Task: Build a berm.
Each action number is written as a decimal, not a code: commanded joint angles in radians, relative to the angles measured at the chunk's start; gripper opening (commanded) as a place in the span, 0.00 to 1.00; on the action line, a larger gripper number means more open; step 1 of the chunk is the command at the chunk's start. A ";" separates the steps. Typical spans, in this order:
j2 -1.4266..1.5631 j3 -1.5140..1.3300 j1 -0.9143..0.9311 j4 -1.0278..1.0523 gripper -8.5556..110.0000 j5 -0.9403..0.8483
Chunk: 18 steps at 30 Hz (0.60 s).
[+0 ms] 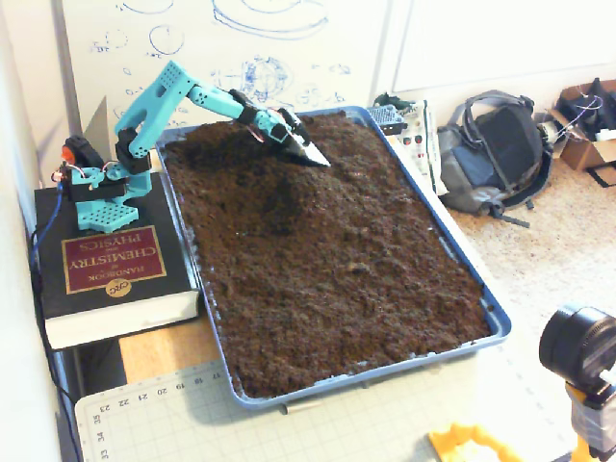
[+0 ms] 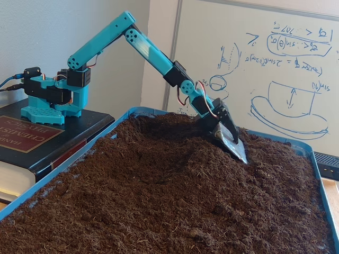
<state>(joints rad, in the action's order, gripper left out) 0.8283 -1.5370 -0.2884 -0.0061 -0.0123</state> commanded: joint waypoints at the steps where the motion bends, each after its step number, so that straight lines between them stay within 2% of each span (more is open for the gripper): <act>1: 0.121 -0.100 -0.014 0.005 0.07 -0.006; 7: 0.247 -0.247 -0.018 0.005 0.07 0.011; 18: 0.460 -0.331 -0.035 0.005 0.07 0.012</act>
<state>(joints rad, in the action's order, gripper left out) 1.1367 -1.8730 -0.3129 0.0061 -0.0123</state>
